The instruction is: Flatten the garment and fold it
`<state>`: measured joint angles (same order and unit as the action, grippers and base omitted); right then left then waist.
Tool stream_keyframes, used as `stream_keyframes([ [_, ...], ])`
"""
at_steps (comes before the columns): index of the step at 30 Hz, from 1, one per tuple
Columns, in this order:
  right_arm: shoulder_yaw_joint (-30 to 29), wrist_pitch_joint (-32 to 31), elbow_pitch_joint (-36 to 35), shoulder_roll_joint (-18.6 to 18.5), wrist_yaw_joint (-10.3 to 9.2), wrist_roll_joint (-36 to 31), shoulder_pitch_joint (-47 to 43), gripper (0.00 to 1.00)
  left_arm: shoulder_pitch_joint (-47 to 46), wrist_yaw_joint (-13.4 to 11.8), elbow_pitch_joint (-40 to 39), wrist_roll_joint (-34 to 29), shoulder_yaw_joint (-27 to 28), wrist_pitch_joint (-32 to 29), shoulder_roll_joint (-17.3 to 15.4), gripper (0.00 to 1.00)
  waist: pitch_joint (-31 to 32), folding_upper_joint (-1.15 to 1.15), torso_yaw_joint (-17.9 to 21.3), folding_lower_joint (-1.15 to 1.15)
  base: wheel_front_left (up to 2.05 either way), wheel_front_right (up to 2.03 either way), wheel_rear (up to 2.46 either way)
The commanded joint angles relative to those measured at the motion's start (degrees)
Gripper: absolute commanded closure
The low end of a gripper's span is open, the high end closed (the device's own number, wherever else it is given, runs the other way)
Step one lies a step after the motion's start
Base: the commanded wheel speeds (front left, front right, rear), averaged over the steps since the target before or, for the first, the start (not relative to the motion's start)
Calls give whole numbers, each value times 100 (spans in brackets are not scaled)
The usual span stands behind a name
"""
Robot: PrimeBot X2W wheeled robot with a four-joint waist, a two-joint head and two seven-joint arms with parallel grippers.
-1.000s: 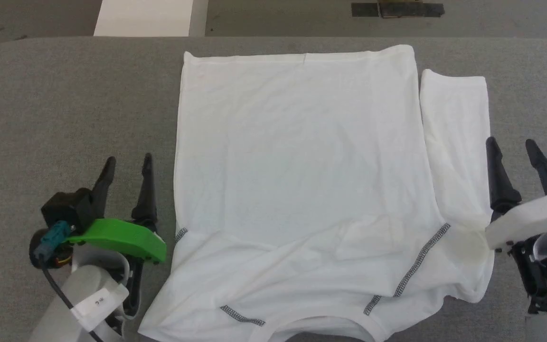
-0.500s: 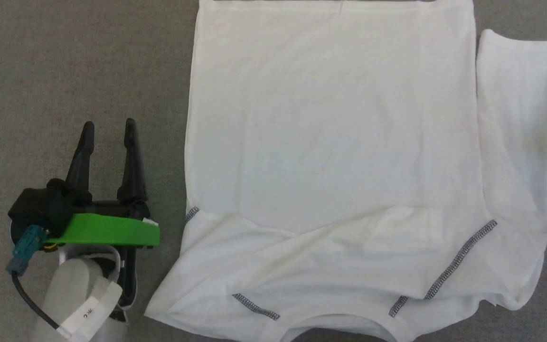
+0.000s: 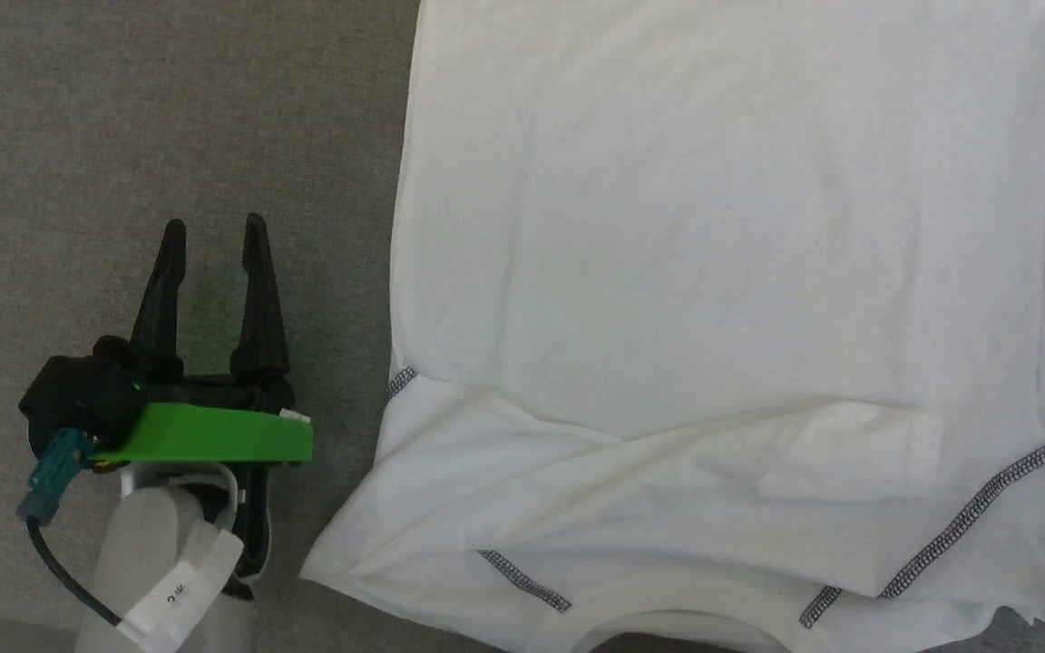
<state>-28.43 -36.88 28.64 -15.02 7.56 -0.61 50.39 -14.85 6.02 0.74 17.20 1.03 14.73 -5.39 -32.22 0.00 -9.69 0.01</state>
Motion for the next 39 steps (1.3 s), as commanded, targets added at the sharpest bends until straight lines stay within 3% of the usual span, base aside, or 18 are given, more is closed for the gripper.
stream_keyframes([
  [1, -15, -168, 71, 54, -8, -59, -51, 83, -117, 37, 3, -77, 34, 27, 33, 0, -38, 0, -30, -1, 0, 0, 0],
  [2, -18, -247, 38, 61, -8, -83, -74, 100, -113, 49, 7, -108, 56, 27, 45, 0, -26, 0, -18, -1, 0, 0, 0],
  [11, -40, 396, -868, 17, -8, 105, -687, 100, 10, 110, 167, -237, 196, 27, 107, 0, 461, 0, 202, -1, 0, 0, 0],
  [16, -184, 593, -1905, -3, -8, 152, -1533, 100, 224, 127, 292, -275, 247, 27, 118, 0, 967, 0, 387, -1, 0, 0, 0],
  [27, -732, 109, -4160, 362, -8, 139, -3125, 100, 802, 138, 427, -320, 350, 27, 132, 0, 1915, 0, 713, -1, 0, 0, 0],
  [35, -1239, -96, -4741, 458, -8, -15, -3661, 100, 1052, 142, 527, -300, 345, 27, 124, 0, 2320, 0, 720, -1, 0, 0, 0],
  [39, -1157, -101, -4956, 440, -8, 163, -3836, 100, 1134, 144, 563, -279, 343, 27, 120, 0, 2419, 0, 713, -1, 0, 0, 0],
])
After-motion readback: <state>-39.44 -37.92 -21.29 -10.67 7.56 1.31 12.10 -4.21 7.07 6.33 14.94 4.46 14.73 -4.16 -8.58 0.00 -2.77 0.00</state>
